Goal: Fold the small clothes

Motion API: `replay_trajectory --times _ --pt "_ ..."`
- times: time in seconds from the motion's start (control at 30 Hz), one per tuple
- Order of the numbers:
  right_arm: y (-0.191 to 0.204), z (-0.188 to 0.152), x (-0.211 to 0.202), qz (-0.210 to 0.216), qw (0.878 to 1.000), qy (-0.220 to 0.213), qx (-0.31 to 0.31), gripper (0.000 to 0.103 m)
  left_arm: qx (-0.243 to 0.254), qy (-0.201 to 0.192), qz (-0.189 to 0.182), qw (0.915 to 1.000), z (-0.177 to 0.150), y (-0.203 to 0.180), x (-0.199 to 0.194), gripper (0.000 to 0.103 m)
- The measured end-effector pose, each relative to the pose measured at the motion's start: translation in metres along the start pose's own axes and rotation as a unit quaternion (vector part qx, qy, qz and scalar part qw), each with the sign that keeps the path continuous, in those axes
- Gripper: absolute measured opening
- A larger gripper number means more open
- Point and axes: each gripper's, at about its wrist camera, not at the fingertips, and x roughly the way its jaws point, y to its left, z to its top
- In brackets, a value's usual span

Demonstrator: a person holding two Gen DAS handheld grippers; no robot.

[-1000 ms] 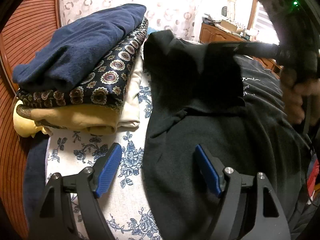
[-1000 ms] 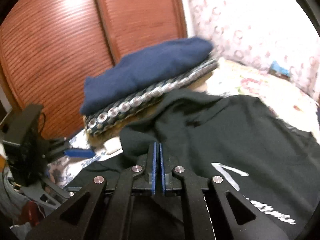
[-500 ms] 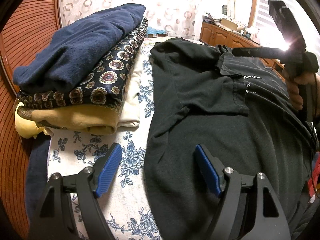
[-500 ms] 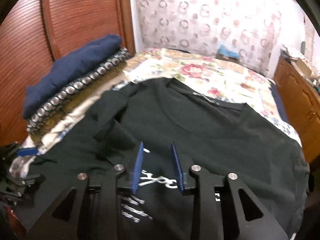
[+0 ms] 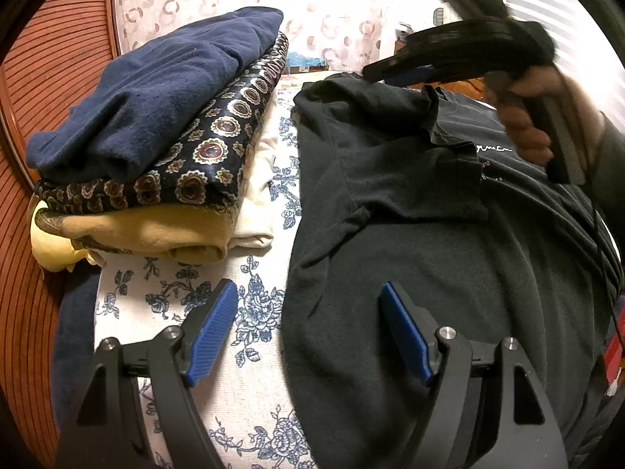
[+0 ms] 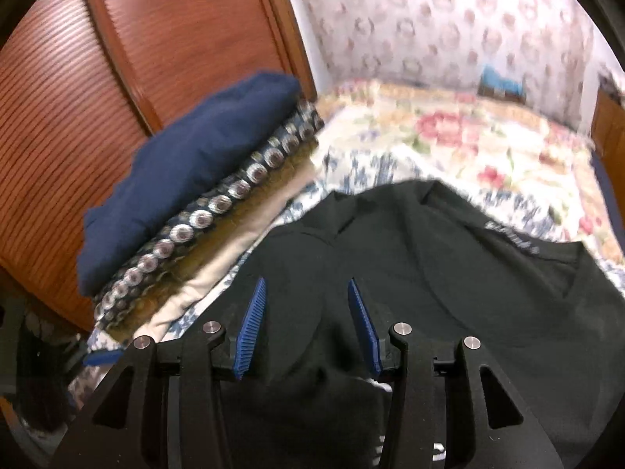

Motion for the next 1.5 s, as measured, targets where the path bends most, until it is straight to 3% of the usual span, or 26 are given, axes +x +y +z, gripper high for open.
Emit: replay_trajectory --times 0.13,0.2,0.23,0.3,0.37,0.4,0.43,0.47,0.53,0.63,0.87,1.0,1.07,1.13,1.2,1.3,1.4,1.5 --pt "-0.010 0.006 0.029 0.025 0.998 0.052 0.024 0.044 0.000 0.000 0.000 1.0000 0.000 0.000 0.000 0.076" --pt "-0.010 0.009 0.034 0.042 0.997 0.064 0.021 0.026 0.000 0.000 0.000 1.0000 0.000 0.000 0.000 0.076" --pt "-0.008 0.012 0.032 0.042 0.997 0.058 0.009 0.006 0.000 0.000 0.000 1.0000 0.000 0.000 0.000 0.076" --pt "0.000 0.020 0.015 0.002 1.000 0.004 -0.026 0.004 0.000 0.000 0.000 1.0000 0.000 0.000 0.000 0.076" --pt "-0.003 0.029 0.001 -0.038 0.999 -0.034 -0.020 0.004 0.000 0.000 0.000 1.0000 0.000 0.000 0.000 0.076" --pt "-0.006 0.032 -0.005 -0.077 0.996 -0.045 -0.013 0.005 0.000 0.000 0.000 1.0000 0.000 0.000 0.000 0.076" --pt "-0.006 0.034 -0.008 -0.119 0.992 -0.049 -0.017 0.018 0.000 0.000 0.000 1.0000 0.000 0.000 0.000 0.076" --pt "-0.006 0.034 -0.009 -0.143 0.988 -0.045 -0.024 0.039 0.001 0.000 0.001 1.0000 0.000 0.000 0.000 0.076" --pt "-0.012 0.028 -0.016 -0.151 0.987 -0.037 -0.032 0.045 0.000 0.000 0.000 1.0000 0.000 0.000 -0.001 0.076" --pt "-0.013 0.012 -0.032 -0.161 0.985 -0.039 -0.045 0.045 0.001 0.000 0.001 1.0000 0.000 -0.001 -0.001 0.076" --pt "0.004 -0.057 -0.042 -0.094 0.990 0.002 -0.102 0.048 0.001 0.000 0.002 1.0000 -0.001 -0.001 -0.001 0.076" --pt "0.010 -0.088 -0.024 -0.122 0.983 0.020 -0.138 0.048 0.001 0.000 0.002 1.0000 -0.001 -0.001 0.000 0.076" --pt "0.001 -0.090 -0.020 -0.125 0.983 0.023 -0.129 0.040 0.002 0.000 0.002 1.0000 -0.001 -0.001 -0.001 0.076" --pt "-0.014 -0.089 -0.027 -0.145 0.984 0.006 -0.103 0.022 0.001 0.000 0.002 1.0000 -0.001 -0.001 -0.001 0.076" --pt "-0.032 -0.091 -0.043 -0.185 0.981 -0.013 -0.065 0.022 0.002 0.000 0.003 1.0000 -0.001 -0.001 -0.001 0.076" --pt "-0.055 -0.099 -0.066 -0.204 0.978 -0.024 -0.026 0.022 0.002 0.001 0.002 1.0000 -0.001 0.000 -0.001 0.076" --pt "-0.065 -0.109 -0.084 -0.193 0.981 -0.025 -0.016 0.022 0.001 0.001 0.002 1.0000 -0.001 0.000 -0.001 0.076" --pt "-0.048 -0.118 -0.098 -0.136 0.990 -0.039 -0.024 0.024 0.000 0.000 0.005 1.0000 -0.001 0.000 -0.001 0.077"
